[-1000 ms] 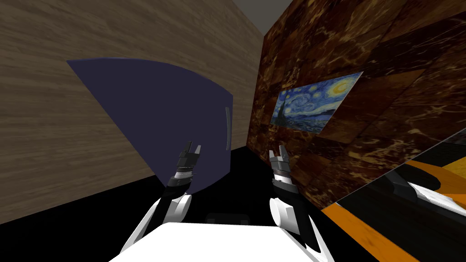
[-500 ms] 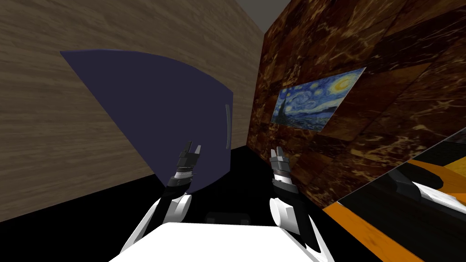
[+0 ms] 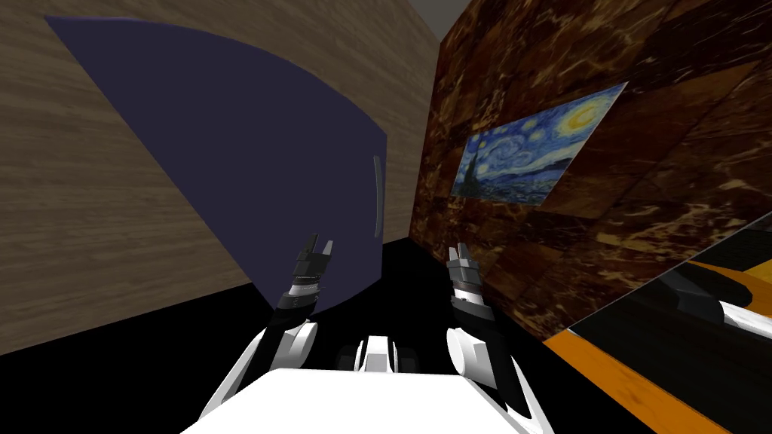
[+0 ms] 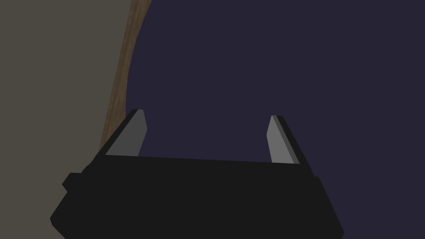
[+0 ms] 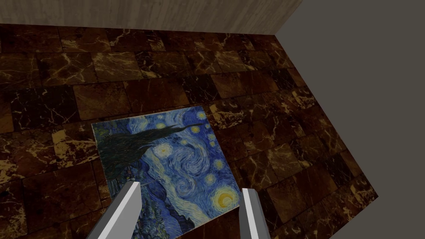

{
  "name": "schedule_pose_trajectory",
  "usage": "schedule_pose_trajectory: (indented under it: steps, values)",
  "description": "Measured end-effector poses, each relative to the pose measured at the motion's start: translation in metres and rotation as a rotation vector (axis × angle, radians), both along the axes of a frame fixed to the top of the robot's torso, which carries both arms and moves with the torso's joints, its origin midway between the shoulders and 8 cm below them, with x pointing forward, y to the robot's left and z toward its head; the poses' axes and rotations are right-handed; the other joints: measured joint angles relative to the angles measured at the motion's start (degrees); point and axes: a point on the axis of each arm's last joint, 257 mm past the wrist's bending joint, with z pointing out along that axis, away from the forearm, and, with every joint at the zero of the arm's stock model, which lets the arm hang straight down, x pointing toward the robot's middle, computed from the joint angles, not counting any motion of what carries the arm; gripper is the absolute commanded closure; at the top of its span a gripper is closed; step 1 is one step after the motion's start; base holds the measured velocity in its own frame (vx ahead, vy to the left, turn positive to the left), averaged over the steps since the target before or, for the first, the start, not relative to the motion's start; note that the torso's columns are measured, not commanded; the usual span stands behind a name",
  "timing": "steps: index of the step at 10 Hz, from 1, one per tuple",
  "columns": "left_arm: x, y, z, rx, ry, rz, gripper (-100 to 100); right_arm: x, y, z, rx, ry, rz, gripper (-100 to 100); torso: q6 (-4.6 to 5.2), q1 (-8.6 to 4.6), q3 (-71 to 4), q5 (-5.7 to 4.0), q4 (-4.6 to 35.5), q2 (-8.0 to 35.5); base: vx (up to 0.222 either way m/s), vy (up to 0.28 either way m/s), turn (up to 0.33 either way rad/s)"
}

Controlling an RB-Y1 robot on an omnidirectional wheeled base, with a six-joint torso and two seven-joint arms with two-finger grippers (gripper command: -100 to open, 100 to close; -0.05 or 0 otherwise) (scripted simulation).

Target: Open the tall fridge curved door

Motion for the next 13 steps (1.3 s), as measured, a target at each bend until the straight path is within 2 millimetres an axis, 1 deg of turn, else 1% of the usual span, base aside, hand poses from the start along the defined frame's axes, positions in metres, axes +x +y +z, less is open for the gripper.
schedule_pose_trajectory:
  steps: [1, 2, 10, 13]
  values:
    - [0.001, -0.002, -0.001, 0.011, 0.004, -0.013, -100, 0.0, 0.0, 0.0, 0.0, 0.001, 0.0, 0, 0.01, 0.01, -3.9, 0.0, 1.9, 1.9, 0.001, -0.002, -0.088]
    - [0.002, -0.004, -0.003, 0.023, 0.01, -0.031, -100, 0.0, 0.0, 0.0, 0.0, 0.001, 0.0, 0, 0.01, 0.01, -5.1, 0.01, 2.5, 2.5, -0.003, -0.003, -0.089]
    - [0.02, -0.018, -0.013, 0.078, 0.065, -0.205, -100, 0.0, 0.0, 0.0, 0.0, 0.001, 0.0, 0, 0.01, -0.01, -5.4, 0.0, 2.7, 2.7, -0.002, -0.005, -0.108]
    - [0.027, -0.02, -0.014, 0.095, 0.085, -0.254, -100, 0.0, 0.0, 0.0, 0.0, 0.001, 0.0, 0, -0.01, 0.01, -5.4, 0.0, 2.7, 2.7, -0.003, -0.006, -0.128]
